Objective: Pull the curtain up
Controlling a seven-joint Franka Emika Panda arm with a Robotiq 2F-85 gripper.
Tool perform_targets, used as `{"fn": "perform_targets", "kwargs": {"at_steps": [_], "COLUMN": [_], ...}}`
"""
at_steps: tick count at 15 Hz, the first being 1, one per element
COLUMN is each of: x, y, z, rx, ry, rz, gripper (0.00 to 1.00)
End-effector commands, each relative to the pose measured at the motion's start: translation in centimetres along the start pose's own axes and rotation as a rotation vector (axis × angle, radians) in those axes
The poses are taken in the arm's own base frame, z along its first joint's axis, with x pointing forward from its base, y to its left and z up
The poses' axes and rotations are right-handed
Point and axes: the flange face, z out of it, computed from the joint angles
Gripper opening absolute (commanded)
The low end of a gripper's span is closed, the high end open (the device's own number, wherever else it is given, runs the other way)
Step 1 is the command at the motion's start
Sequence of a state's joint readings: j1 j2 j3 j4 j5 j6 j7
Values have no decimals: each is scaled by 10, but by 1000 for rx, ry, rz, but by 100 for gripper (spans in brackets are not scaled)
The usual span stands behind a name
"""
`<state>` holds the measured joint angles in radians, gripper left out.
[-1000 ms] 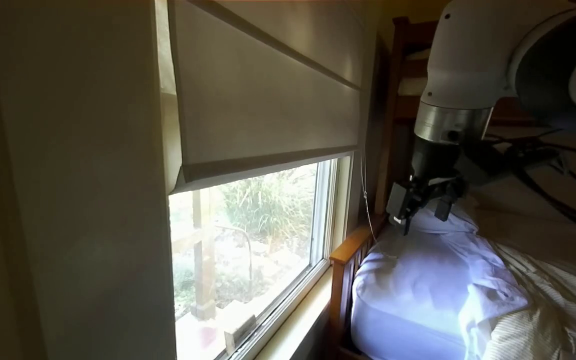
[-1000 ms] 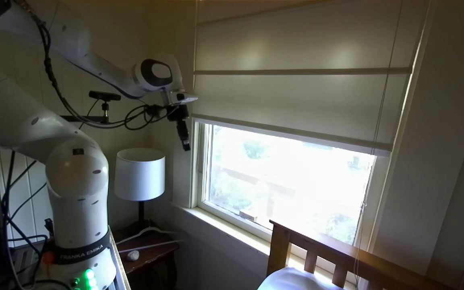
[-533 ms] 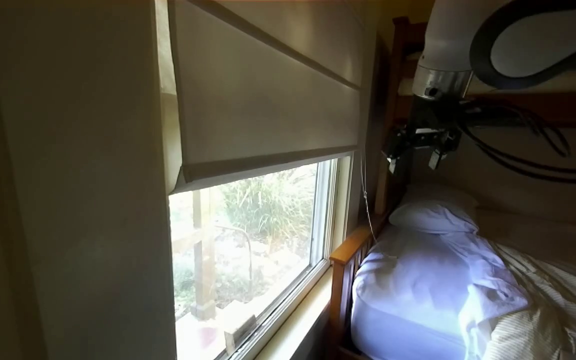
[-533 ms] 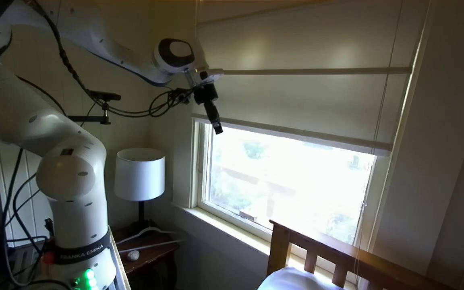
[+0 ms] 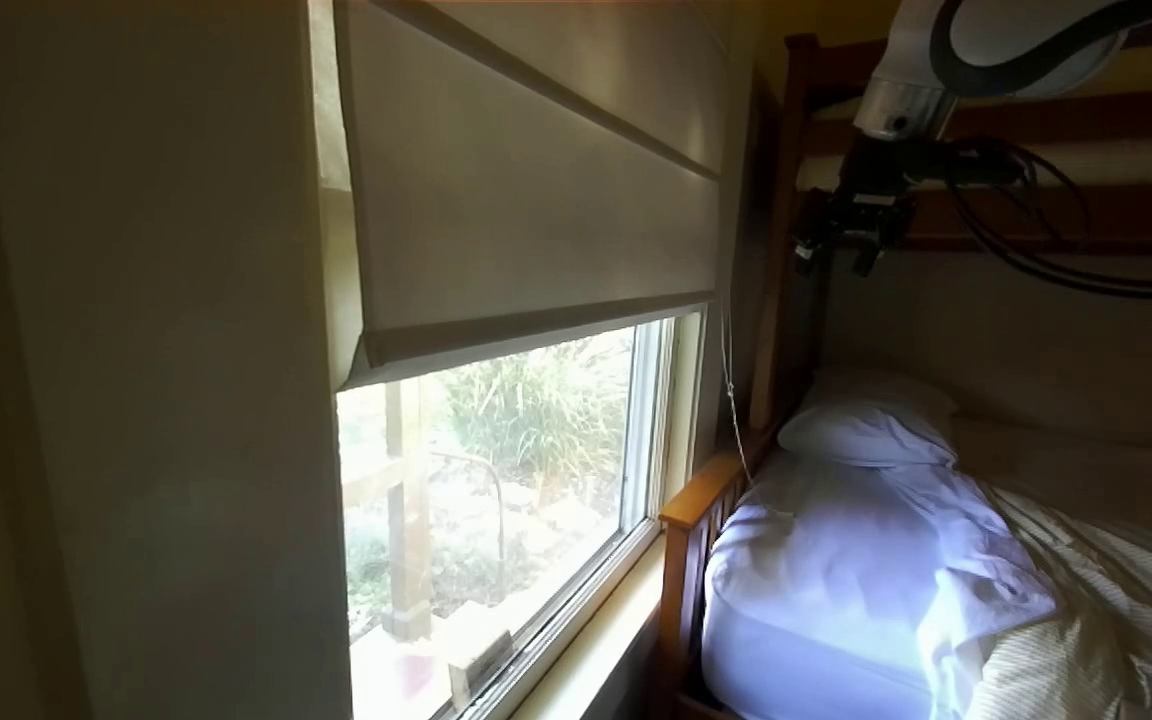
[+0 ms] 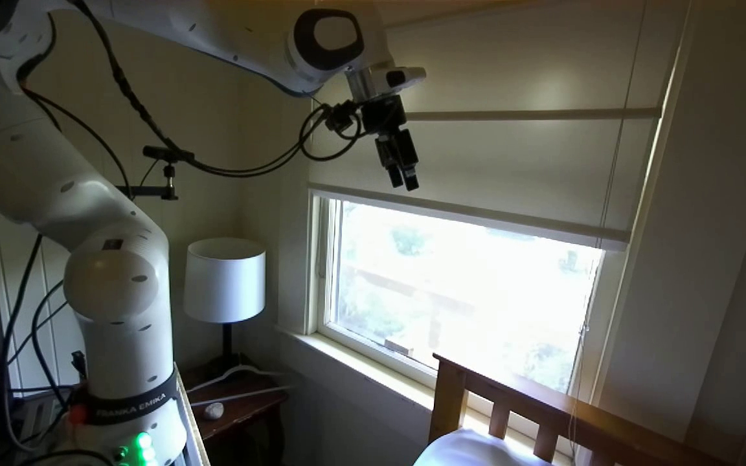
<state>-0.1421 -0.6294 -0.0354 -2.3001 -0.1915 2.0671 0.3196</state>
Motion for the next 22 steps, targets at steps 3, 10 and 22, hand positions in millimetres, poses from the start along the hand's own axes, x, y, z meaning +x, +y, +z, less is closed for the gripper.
{"fn": "perform_targets", "kwargs": {"at_steps": [3,10,22], "x": [5,44,145], "y": [5,61,132], "z": [-5,-13,-97], "rx": [2,16,183], "ry": [-6,71,328], "rz": [-21,-175,-263], "gripper": [100,100,100]}}
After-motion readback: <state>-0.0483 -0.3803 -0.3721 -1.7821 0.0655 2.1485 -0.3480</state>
